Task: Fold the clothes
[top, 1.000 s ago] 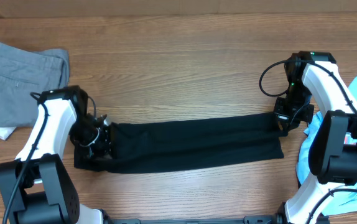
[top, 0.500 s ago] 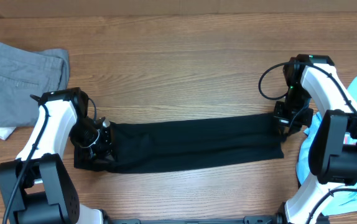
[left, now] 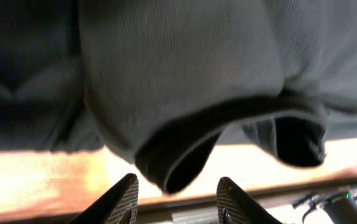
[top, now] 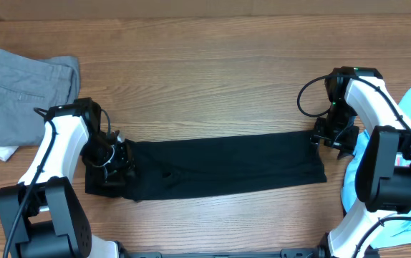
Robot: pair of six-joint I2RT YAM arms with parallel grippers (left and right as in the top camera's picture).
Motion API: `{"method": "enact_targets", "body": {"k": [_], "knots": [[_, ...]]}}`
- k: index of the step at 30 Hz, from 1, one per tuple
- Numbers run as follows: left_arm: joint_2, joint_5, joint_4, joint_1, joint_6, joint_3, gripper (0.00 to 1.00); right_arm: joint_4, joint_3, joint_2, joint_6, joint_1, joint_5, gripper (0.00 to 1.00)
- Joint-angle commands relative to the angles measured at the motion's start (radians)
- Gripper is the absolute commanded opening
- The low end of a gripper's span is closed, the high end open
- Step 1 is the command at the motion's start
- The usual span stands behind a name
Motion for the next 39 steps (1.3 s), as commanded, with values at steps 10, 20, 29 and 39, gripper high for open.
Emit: {"method": "enact_targets", "body": {"k": [10, 20, 29, 39], "knots": [[-0.020, -0.003, 0.198, 0.005, -0.136, -0.127, 0.51, 0.164, -0.122, -0.025, -0.181, -0.005, -0.161, 0.67], [-0.020, -0.011, 0.358, 0.005, -0.162, -0.233, 0.52, 0.227, -0.183, -0.025, -0.184, -0.005, -0.261, 0.29], [-0.021, -0.010, 0.310, 0.006, -0.118, -0.188, 0.48, 0.253, -0.182, -0.025, -0.171, -0.005, -0.232, 0.04], [-0.021, -0.011, 0.182, 0.005, -0.074, 0.000, 0.53, 0.164, 0.010, -0.083, 0.012, 0.001, -0.019, 0.04]]}}
